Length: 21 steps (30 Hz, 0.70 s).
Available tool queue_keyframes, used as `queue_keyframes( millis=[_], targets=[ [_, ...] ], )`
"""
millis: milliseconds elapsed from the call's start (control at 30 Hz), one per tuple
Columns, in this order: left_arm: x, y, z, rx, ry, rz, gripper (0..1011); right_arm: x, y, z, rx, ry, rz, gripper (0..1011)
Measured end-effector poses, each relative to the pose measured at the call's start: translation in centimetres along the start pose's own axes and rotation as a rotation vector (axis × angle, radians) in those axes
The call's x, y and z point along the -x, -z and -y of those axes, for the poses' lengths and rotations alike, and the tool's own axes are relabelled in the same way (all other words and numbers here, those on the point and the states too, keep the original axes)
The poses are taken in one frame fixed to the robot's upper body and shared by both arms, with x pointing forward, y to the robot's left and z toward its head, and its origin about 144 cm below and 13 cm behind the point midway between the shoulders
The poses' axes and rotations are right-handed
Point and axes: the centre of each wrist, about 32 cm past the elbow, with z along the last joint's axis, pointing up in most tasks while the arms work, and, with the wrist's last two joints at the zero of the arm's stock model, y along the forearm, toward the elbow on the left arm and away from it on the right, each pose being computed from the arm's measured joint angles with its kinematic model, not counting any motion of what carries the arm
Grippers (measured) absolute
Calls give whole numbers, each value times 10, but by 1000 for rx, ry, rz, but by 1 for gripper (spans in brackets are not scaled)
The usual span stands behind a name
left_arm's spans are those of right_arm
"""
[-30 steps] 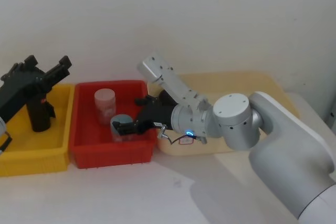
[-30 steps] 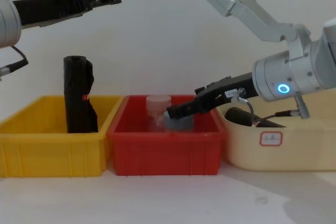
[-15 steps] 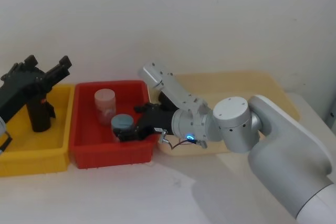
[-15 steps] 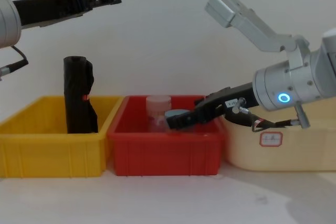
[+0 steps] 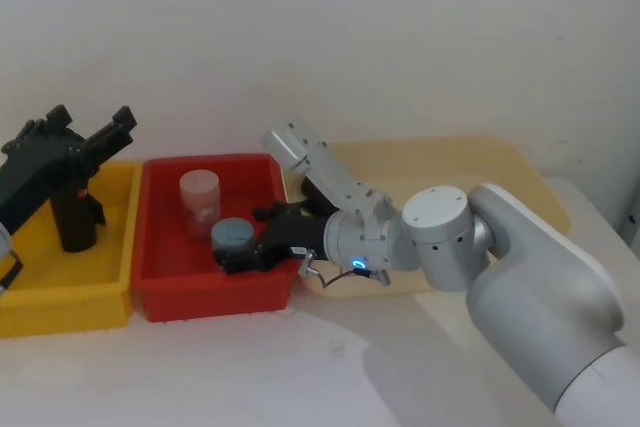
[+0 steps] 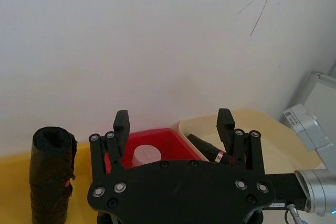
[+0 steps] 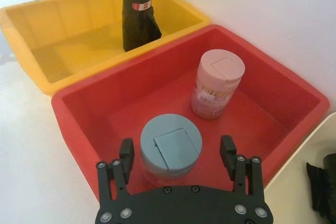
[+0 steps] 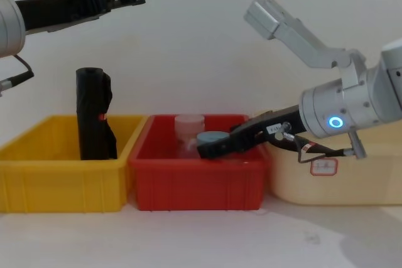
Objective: Pick up the garbage bag with the one hand and transfer it to the other hand.
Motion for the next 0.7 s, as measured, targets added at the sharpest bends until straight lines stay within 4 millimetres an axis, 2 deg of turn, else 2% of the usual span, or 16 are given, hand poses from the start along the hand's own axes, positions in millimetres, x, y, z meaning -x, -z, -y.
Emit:
queue_keyframes(
  millis=[333, 633, 700],
  targets=[
    [0, 0, 0, 0, 0, 0, 1001, -1, 1, -5, 1, -3, -12, 969],
    [0, 0, 0, 0, 0, 0, 1001, -2, 3, -7, 9, -2, -21, 710],
    [0, 0, 0, 0, 0, 0, 1001, -2, 4, -8, 9, -2, -22, 680]
  ],
)
